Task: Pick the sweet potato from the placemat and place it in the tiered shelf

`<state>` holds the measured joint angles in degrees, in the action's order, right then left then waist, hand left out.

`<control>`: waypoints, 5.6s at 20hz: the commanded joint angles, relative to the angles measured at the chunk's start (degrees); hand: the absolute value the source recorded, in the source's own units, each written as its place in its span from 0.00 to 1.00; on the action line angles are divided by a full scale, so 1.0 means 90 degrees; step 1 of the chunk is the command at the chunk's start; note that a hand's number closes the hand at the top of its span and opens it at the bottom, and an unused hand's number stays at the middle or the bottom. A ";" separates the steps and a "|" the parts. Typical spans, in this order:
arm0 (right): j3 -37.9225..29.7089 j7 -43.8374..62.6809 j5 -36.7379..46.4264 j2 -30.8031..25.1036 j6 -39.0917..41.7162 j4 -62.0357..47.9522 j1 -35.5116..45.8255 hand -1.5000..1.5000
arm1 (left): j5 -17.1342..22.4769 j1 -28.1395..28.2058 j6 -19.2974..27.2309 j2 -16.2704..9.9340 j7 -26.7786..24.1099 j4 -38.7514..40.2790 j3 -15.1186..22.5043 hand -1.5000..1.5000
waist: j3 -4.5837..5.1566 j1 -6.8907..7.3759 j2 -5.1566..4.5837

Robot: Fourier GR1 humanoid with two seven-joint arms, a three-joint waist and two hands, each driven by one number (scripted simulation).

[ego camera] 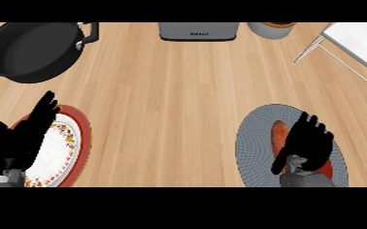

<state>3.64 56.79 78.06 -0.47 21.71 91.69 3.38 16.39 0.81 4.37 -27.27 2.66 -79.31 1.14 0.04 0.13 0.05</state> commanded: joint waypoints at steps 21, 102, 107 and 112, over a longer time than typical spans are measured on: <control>-0.0166 -0.0650 0.0221 -0.0374 -0.0696 -0.0093 0.0681 1.00 | -0.0629 0.0222 -0.0433 0.0488 -0.0049 -0.0006 -0.0517 0.50 | -0.0005 0.0014 -0.0010; -0.3896 -0.2662 -0.2124 -0.5279 -0.2247 -0.4264 0.5221 0.00 | -0.1239 0.0052 -0.0941 0.1060 0.0190 -0.0124 -0.1132 0.50 | -0.0004 0.0024 -0.0007; -0.4385 -0.3155 -0.2610 -0.5308 -0.3075 -0.5010 0.5319 0.00 | -0.1285 -0.0168 -0.0935 0.1056 0.0413 -0.0202 -0.1094 0.50 | -0.0008 0.0053 -0.0028; -0.4783 -0.2673 -0.3362 -0.5062 -0.2765 -0.4184 0.5369 0.00 | -0.1270 0.0057 -0.0924 0.1111 0.0387 -0.0425 -0.1127 0.50 | -0.0004 -0.0011 0.0018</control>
<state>-36.98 31.92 52.26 -47.04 -3.78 51.08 51.99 4.82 0.32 -3.46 -17.26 6.15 -81.90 -8.82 -0.01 0.32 0.01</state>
